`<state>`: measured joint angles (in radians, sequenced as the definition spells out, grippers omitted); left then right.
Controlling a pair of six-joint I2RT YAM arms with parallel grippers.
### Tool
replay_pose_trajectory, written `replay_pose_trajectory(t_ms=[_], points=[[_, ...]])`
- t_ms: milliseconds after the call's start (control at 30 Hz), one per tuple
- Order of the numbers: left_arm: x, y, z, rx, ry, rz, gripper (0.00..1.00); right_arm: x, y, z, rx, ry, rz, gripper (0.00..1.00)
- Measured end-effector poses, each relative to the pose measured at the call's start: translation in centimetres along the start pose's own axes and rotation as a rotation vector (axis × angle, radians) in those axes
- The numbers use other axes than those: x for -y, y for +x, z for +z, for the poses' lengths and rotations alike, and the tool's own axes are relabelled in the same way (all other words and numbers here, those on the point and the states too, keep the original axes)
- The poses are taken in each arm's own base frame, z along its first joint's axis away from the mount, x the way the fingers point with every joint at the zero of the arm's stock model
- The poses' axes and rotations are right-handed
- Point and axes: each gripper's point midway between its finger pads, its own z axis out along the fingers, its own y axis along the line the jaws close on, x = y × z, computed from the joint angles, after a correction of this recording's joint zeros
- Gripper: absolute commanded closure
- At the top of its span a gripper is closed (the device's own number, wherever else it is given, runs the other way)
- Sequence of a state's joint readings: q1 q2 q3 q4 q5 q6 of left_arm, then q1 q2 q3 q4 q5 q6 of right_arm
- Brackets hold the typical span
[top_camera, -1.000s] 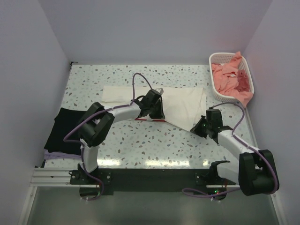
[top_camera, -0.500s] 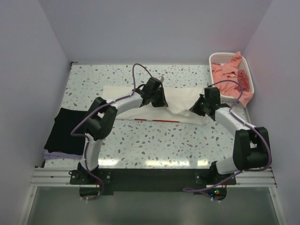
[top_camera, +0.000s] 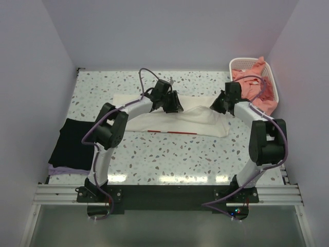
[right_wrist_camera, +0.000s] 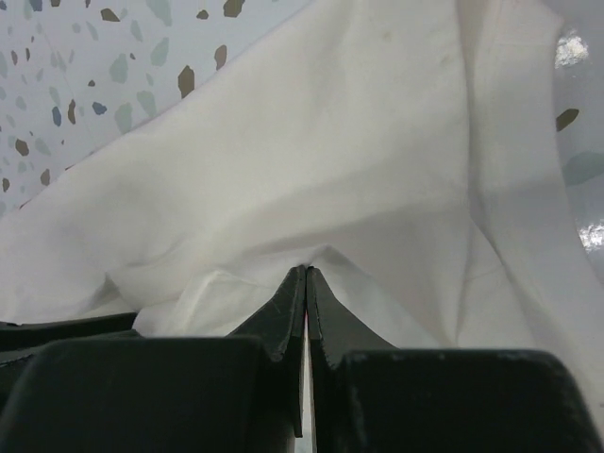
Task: Fold and stack the t-shirts
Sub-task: Fold the tshirt
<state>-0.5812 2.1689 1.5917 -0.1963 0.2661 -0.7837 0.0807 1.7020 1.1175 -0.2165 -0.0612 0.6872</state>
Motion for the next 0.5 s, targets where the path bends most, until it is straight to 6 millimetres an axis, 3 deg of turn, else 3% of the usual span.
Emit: replay_pose_trajectory(t_ms=[167, 400, 500], points=[[0.0, -1.1, -0.1, 0.019, 0.012, -0.01, 0.5, 1.9, -0.2, 1.2, -0.014, 0.039, 0.029, 0.97], [-1.1, -1.8, -0.4, 0.044, -0.018, -0.004, 0.49, 4.0, -0.7, 2.0, -0.021, 0.074, 0.066, 0.57], [-2.2, -1.2, -1.2, 0.047, -0.067, 0.0, 0.59, 3.8, -0.8, 1.9, -0.017, 0.07, 0.061, 0.54]])
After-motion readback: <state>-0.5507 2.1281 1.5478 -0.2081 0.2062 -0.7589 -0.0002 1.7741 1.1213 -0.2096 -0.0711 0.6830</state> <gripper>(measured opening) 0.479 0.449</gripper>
